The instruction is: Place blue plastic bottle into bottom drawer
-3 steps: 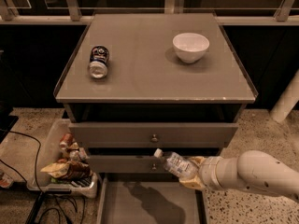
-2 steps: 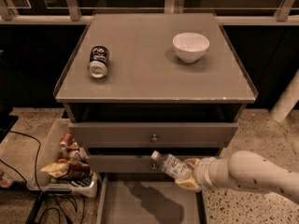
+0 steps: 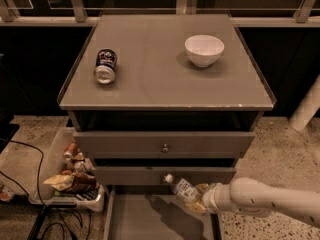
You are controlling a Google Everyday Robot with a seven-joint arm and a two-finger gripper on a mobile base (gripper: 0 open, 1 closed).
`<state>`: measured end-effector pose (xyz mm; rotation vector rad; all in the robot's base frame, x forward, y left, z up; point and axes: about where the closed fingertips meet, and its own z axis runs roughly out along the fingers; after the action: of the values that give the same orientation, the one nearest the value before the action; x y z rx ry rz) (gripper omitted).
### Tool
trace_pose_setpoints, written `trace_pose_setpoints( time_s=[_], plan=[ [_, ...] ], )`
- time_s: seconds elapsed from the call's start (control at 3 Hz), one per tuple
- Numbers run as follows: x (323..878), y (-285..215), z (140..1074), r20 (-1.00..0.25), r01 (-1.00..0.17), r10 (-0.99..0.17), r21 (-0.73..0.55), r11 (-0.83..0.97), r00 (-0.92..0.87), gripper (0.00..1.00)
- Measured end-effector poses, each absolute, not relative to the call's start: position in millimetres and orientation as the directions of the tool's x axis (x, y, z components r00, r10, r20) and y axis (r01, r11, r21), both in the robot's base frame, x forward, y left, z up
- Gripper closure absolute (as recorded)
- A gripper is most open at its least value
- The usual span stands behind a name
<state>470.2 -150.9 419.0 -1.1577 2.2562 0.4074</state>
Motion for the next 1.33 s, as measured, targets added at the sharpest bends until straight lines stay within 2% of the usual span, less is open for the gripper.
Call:
trace_pose_setpoints(
  time_s=[0.67, 1.33],
  plan=[
    [471, -159, 329, -0.594, -0.811, -0.645, 0.02, 0.585, -0.481, 1.0],
    [472, -145, 291, -0.55, -0.797, -0.654, 0.034, 0.604, -0.519, 1.0]
  ],
)
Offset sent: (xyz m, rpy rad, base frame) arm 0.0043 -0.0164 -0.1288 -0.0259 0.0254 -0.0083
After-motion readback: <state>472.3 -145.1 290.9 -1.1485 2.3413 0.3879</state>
